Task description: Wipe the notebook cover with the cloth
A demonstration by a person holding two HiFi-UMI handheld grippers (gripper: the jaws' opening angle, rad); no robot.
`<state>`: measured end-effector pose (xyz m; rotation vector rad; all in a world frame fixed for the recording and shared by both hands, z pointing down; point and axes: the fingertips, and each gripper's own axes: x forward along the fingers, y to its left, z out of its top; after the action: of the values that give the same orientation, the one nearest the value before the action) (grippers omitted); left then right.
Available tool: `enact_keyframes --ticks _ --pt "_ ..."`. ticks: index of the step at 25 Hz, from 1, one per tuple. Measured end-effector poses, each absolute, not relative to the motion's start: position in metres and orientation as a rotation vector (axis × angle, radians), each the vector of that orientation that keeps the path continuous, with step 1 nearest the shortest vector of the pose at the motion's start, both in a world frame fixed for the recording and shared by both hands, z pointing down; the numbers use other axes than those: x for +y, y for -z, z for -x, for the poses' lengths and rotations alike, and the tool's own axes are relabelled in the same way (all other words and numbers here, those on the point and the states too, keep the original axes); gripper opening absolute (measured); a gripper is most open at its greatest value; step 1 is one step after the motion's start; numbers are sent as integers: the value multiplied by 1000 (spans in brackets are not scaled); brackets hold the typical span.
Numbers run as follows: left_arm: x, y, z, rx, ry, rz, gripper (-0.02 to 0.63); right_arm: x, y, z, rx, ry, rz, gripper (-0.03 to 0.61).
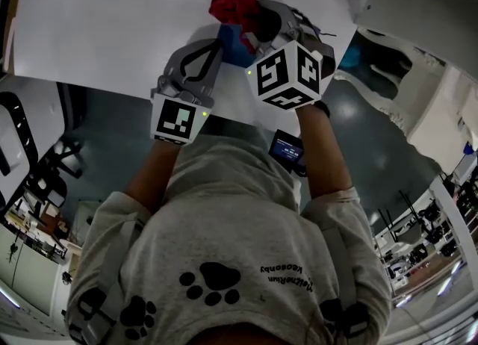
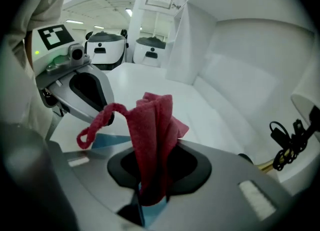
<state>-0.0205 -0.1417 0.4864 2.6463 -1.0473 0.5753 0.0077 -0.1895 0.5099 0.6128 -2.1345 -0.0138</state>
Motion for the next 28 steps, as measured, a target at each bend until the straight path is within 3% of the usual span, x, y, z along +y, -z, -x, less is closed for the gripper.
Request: enact_keyframes --ticks 19,28 --pt "-118 -539 16 -874 -816 -2478 -3 -191 -553 -1 -1895 16 -424 81" --pt "-113 -547 16 -860 -865 -2462 -3 -178 -554 -47 -1818 -35 -445 80"
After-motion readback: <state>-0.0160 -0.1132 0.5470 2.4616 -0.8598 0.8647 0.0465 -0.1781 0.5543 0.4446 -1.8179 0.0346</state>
